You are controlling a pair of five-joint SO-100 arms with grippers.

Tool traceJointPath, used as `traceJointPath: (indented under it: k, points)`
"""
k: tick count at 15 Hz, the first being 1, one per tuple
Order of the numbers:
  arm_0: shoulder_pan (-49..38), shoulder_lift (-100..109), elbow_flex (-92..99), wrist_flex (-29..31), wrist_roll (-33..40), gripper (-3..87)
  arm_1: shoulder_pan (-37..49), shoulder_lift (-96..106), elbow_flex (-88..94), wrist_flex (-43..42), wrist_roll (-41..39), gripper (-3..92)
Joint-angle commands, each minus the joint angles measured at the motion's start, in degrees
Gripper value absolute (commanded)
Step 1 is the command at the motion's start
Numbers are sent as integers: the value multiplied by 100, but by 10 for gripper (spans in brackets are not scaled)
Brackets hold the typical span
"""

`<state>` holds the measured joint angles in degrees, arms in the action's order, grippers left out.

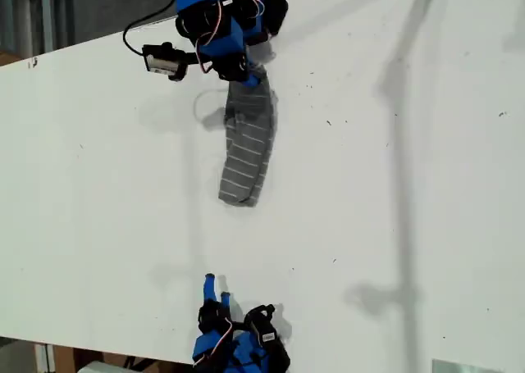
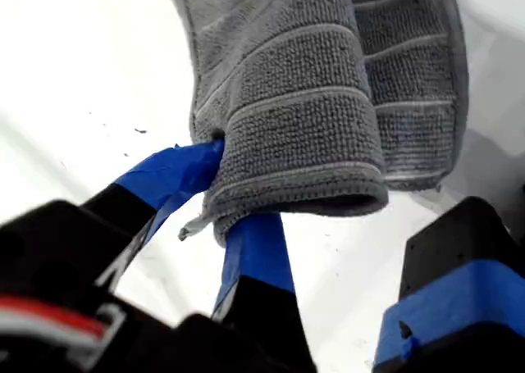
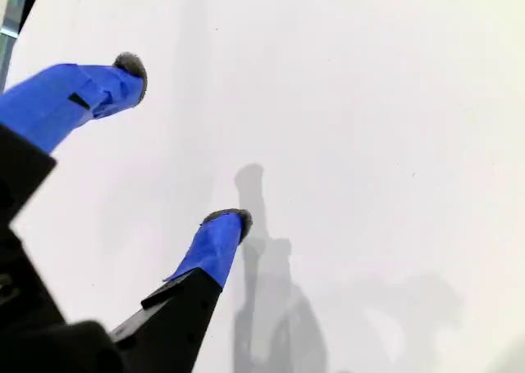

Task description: Grasp corners of a square towel and fold twice.

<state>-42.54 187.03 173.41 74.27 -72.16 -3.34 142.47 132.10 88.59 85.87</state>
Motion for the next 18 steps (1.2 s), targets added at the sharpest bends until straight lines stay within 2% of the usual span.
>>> traceJointPath:
  k: [1, 4, 10, 15, 18]
  points:
    - [-26, 9, -18, -70, -97, 319, 466, -360, -756, -510, -905, -1]
    - [-35, 9, -9, -70, -105, 319, 773, -2540, -2610, -483, -1635, -1]
    - [-26, 9, -9, -70, -88, 319, 1099, -6486, -6952, 334, -2830, -1]
    - [-18, 9, -9, -70, -88, 320, 1327, -7242, -7453, -334, -3401, -1]
    - [-18, 9, -9, -70, -97, 320, 1397, -7532, -7444, -1037, -3709, -1]
